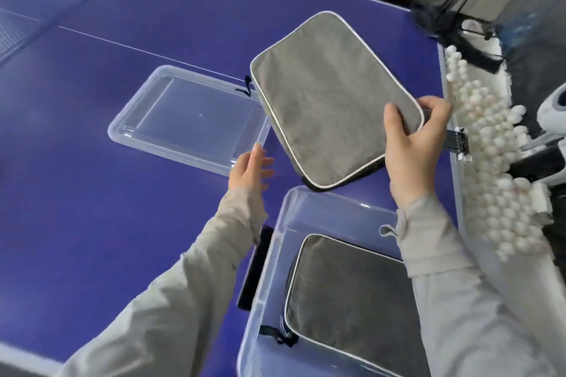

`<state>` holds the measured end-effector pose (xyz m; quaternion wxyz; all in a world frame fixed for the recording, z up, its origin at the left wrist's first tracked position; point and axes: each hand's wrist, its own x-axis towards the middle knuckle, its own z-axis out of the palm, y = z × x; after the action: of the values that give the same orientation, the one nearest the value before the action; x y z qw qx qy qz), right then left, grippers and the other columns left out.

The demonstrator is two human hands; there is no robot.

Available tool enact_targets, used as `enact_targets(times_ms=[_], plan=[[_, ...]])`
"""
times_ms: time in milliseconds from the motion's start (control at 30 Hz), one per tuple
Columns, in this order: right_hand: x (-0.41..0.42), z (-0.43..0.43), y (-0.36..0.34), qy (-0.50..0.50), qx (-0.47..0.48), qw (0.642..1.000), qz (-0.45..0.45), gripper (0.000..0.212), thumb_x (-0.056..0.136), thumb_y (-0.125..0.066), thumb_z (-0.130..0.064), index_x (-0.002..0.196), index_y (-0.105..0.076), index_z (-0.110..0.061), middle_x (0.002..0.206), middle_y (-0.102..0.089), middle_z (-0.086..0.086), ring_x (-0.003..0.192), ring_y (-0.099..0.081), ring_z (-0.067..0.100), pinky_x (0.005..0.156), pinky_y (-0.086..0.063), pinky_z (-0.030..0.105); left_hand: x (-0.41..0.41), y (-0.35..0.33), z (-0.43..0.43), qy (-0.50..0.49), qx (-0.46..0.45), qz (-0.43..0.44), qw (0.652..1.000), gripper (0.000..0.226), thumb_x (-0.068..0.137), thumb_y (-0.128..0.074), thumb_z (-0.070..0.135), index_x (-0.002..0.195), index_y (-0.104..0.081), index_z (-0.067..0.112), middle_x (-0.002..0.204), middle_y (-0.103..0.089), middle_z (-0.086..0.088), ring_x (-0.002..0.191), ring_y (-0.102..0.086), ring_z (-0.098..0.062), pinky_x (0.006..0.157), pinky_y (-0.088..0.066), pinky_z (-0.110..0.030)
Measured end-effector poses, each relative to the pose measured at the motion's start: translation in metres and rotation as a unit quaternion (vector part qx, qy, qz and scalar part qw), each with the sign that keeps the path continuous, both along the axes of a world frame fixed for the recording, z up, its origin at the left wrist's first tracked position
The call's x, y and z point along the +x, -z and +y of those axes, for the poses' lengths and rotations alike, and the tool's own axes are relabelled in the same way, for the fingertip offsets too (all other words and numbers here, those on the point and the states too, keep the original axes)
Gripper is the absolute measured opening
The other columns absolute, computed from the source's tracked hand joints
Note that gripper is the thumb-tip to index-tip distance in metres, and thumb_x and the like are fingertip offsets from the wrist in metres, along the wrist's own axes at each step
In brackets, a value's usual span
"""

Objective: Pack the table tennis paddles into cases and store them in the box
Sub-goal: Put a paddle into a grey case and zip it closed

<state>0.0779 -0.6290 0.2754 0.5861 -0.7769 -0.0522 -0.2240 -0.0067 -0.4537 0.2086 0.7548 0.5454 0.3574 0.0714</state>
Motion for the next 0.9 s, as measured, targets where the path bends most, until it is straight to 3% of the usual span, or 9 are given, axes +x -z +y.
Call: enact_targets(times_ms=[67,167,300,433,500,567,700,800,900], plan=[[-0.035,0.027,0.000,-0.015,0.050,0.998,0.029,0.025,0.084,-0.063,-0.020,0.096,-0.041,-0.024,0.086,-0.052,-0.012,0.067,-0.052,-0.006,0.065,-0.042,0.012,0.002,-0.015,0.033,0.022,-0.119,-0.012,0.993,0.045,0.092,-0.044,0.052,0.113,-0.057,0.014,0.093,-0.066,0.001,0.078,-0.064,-0.016,0.065,-0.053,-0.028],[-0.085,0.081,0.009,-0.038,0.062,0.996,0.050,0.026,0.083,-0.064,-0.024,0.094,-0.041,-0.031,0.087,-0.054,-0.015,0.070,-0.054,-0.004,0.066,-0.043,0.012,-0.017,-0.026,0.097,0.012,-0.186,-0.081,0.979,0.061,0.079,-0.056,0.063,0.122,-0.059,0.019,0.112,-0.069,-0.002,0.099,-0.067,-0.020,0.086,-0.053,-0.038],[-0.148,0.170,0.045,-0.076,0.018,0.991,0.106,0.033,0.084,-0.068,-0.026,0.098,-0.039,-0.029,0.089,-0.061,-0.027,0.074,-0.059,-0.006,0.064,-0.043,0.005,-0.077,-0.025,0.195,-0.062,-0.037,-0.129,0.989,0.023,0.078,-0.072,0.040,0.098,-0.067,0.029,0.090,-0.074,0.005,0.082,-0.070,-0.016,0.066,-0.056,-0.027],[-0.197,0.265,0.081,-0.112,-0.068,0.968,0.216,0.037,0.082,-0.070,-0.022,0.108,-0.045,-0.031,0.108,-0.058,-0.002,0.093,-0.058,0.005,0.080,-0.047,0.017,-0.139,-0.010,0.302,-0.041,0.024,-0.149,0.988,0.023,0.081,-0.070,0.029,0.099,-0.060,0.019,0.088,-0.072,-0.001,0.074,-0.069,-0.016,0.061,-0.054,-0.026],[-0.210,0.314,0.079,-0.104,-0.115,0.970,0.185,0.039,0.084,-0.068,-0.020,0.118,-0.050,-0.022,0.111,-0.054,-0.004,0.100,-0.054,0.011,0.090,-0.046,0.029,-0.167,-0.001,0.353,-0.018,0.087,-0.133,0.987,0.024,0.079,-0.071,0.028,0.093,-0.055,0.016,0.081,-0.067,-0.001,0.069,-0.064,-0.014,0.060,-0.054,-0.027],[-0.215,0.364,0.061,-0.125,-0.143,0.975,0.115,0.036,0.087,-0.066,-0.019,0.122,-0.055,-0.017,0.105,-0.051,-0.005,0.098,-0.053,0.012,0.092,-0.043,0.024,-0.191,0.008,0.393,0.038,0.168,-0.087,0.981,0.025,0.076,-0.071,0.031,0.088,-0.052,0.020,0.077,-0.063,0.003,0.067,-0.059,-0.012,0.063,-0.052,-0.026],[-0.219,0.441,0.019,-0.185,-0.184,0.964,0.055,0.031,0.088,-0.060,-0.030,0.118,-0.063,-0.022,0.089,-0.043,-0.012,0.088,-0.050,0.011,0.084,-0.038,0.013,-0.223,0.022,0.438,0.156,0.264,-0.015,0.952,0.024,0.078,-0.074,0.029,0.085,-0.051,0.034,0.076,-0.061,0.005,0.066,-0.056,-0.011,0.067,-0.047,-0.027],[-0.219,0.469,0.004,-0.242,-0.248,0.933,0.098,0.021,0.088,-0.063,-0.032,0.106,-0.069,-0.024,0.076,-0.040,-0.011,0.077,-0.046,0.006,0.074,-0.034,0.006,-0.234,0.023,0.455,0.245,0.329,-0.024,0.912,0.029,0.076,-0.075,0.033,0.081,-0.048,0.044,0.072,-0.060,0.019,0.064,-0.054,-0.004,0.063,-0.042,-0.014],[-0.219,0.470,0.000,-0.296,-0.300,0.891,0.170,0.017,0.087,-0.063,-0.037,0.089,-0.072,-0.024,0.067,-0.043,-0.004,0.065,-0.044,0.006,0.064,-0.034,0.010,-0.242,0.021,0.464,0.316,0.357,-0.049,0.878,0.033,0.074,-0.078,0.032,0.085,-0.050,0.045,0.073,-0.061,0.013,0.067,-0.055,-0.008,0.063,-0.041,-0.011]])
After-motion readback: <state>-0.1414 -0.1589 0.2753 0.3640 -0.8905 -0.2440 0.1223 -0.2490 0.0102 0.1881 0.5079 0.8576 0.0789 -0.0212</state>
